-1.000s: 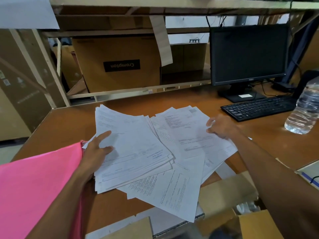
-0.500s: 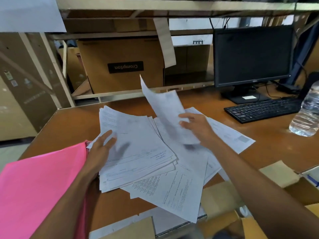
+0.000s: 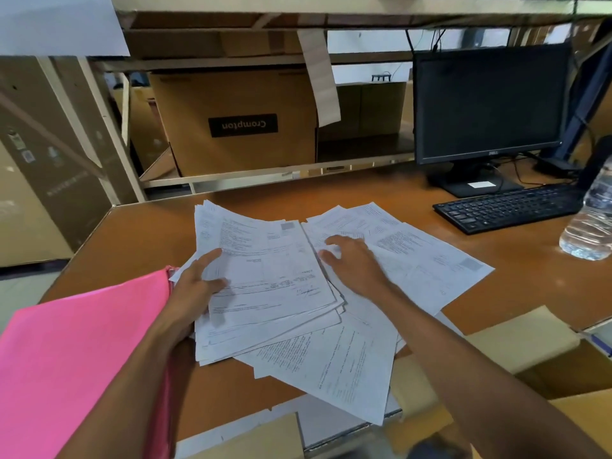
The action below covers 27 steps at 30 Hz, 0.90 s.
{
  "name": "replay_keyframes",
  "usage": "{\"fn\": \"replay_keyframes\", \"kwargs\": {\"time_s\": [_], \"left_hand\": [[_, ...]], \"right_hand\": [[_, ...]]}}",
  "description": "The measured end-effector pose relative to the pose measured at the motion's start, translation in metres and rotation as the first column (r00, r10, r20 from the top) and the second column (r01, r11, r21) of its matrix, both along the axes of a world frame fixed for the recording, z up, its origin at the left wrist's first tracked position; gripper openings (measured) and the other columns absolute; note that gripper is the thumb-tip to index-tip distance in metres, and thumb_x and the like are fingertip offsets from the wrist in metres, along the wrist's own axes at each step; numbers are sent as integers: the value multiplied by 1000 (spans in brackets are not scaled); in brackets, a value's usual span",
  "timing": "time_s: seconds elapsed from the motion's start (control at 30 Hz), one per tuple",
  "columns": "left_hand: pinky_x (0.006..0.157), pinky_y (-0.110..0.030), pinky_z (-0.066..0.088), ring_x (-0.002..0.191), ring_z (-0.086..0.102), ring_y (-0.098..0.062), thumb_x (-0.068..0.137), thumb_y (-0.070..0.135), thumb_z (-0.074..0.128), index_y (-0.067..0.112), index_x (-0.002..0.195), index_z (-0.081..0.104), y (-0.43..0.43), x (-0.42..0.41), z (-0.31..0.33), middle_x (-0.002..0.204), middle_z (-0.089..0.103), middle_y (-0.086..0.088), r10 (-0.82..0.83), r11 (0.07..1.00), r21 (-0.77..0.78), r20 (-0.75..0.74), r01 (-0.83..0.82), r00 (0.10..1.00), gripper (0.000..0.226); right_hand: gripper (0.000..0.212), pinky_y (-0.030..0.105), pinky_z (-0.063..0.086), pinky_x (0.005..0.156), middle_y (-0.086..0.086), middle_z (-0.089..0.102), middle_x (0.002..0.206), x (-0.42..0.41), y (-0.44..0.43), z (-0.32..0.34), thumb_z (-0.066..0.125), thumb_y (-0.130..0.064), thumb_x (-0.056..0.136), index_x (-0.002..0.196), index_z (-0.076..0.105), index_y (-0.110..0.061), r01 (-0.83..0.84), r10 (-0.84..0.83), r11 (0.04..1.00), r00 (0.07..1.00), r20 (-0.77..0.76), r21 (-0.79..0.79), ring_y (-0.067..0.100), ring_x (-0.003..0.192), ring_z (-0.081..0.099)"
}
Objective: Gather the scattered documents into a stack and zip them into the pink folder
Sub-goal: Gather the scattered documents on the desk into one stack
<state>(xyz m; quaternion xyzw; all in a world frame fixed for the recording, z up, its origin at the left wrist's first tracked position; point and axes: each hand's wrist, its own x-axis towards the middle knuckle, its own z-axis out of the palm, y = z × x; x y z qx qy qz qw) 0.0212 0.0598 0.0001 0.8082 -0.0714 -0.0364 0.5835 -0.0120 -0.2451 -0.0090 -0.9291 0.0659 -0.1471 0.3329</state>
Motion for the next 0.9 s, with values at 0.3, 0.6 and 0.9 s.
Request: {"fn": "replay_keyframes", "kwargs": {"time_s": [0.3, 0.6, 0.9], "left_hand": [[77, -21, 49, 106, 59, -2, 99, -1, 56, 35, 144, 53, 1, -3, 5, 136, 59, 9, -42, 986, -163, -90, 27, 995, 58], [94, -40, 54, 121, 62, -22, 98, 1, 59, 39, 143, 53, 9, 2, 3, 138, 61, 4, -74, 975, -220, -141, 42, 987, 59], [105, -51, 49, 124, 61, -27, 100, 1, 55, 43, 142, 51, 10, 8, -3, 139, 61, 3, -102, 977, -199, -145, 72, 984, 59]], "right_hand": [[39, 35, 43, 99, 0, 56, 144, 12, -55, 22, 74, -34, 90, 127, 65, -26, -54, 9, 981, 972, -236, -187, 25, 126, 52], [25, 28, 52, 79, 0, 67, 118, 0, -101, 25, 61, -7, 96, 94, 74, -28, 385, -403, 914, 894, 194, 126, 18, 103, 61], [18, 40, 54, 91, -3, 66, 99, -16, -130, 37, 67, 1, 93, 101, 74, -14, 350, -452, 881, 819, 352, 318, 14, 93, 57]]}}
